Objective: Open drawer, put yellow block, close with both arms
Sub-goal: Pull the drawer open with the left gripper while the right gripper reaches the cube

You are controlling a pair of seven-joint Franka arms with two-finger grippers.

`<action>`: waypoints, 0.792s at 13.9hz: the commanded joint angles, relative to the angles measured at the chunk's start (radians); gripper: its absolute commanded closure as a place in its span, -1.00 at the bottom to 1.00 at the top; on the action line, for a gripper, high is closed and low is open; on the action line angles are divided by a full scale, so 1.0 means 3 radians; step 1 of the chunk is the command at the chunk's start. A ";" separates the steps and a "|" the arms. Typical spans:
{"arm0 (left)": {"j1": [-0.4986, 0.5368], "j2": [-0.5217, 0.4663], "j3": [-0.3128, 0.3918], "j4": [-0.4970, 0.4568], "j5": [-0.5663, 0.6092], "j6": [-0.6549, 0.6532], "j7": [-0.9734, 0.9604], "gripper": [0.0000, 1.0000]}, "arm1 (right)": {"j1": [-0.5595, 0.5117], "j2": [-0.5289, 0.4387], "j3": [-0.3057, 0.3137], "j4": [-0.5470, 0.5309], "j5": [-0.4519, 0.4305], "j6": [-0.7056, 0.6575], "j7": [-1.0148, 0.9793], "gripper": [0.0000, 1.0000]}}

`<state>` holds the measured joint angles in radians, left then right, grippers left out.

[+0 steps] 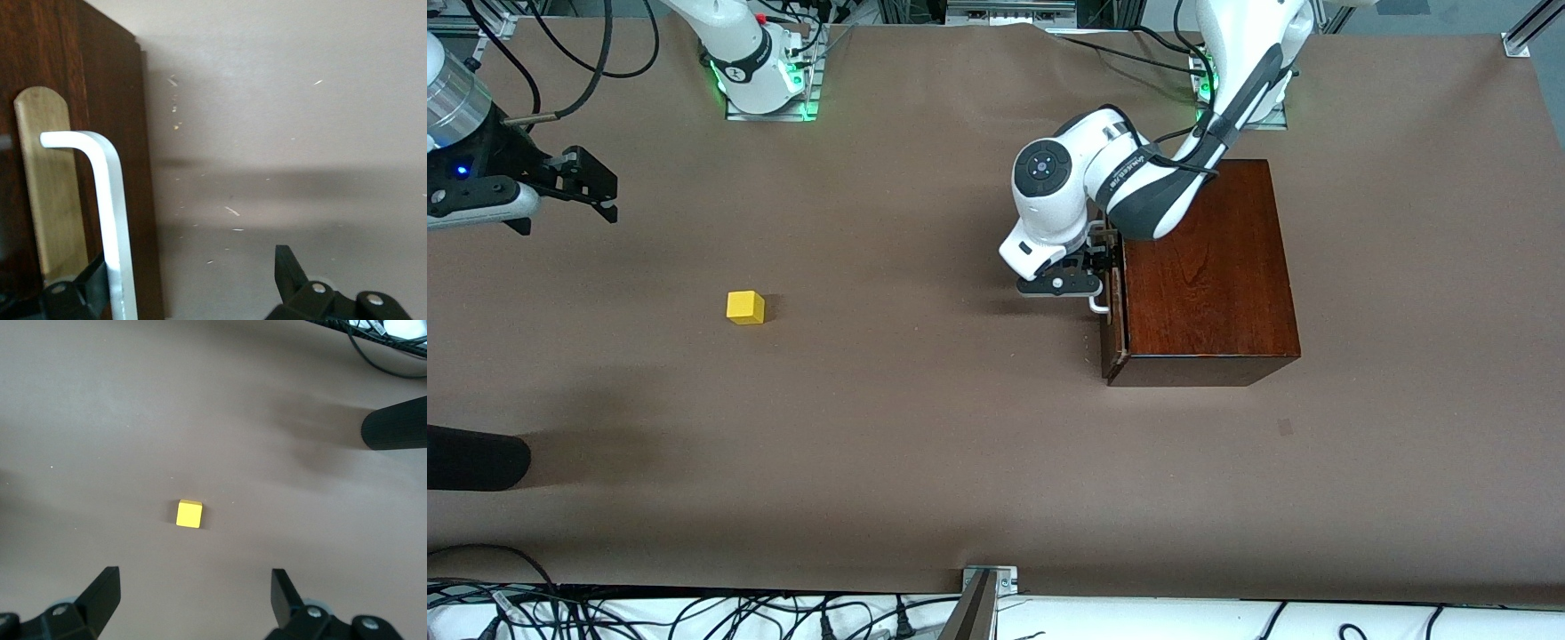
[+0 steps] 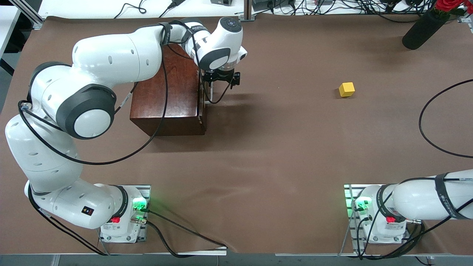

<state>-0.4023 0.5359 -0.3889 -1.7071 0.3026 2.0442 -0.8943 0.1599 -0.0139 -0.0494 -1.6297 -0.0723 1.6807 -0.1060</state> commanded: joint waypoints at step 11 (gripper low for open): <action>-0.0418 0.0612 -0.0018 0.0633 -0.0180 0.0830 -0.0123 -1.00 | -0.0001 0.0639 -0.0019 0.0084 -0.0060 0.0001 -0.0005 -1.00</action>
<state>-0.5181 0.6224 -0.3720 -1.5677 0.3113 2.1186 -0.9197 0.1584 0.1500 -0.0562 -1.6257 -0.0728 1.6936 -0.1060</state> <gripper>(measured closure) 0.000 0.000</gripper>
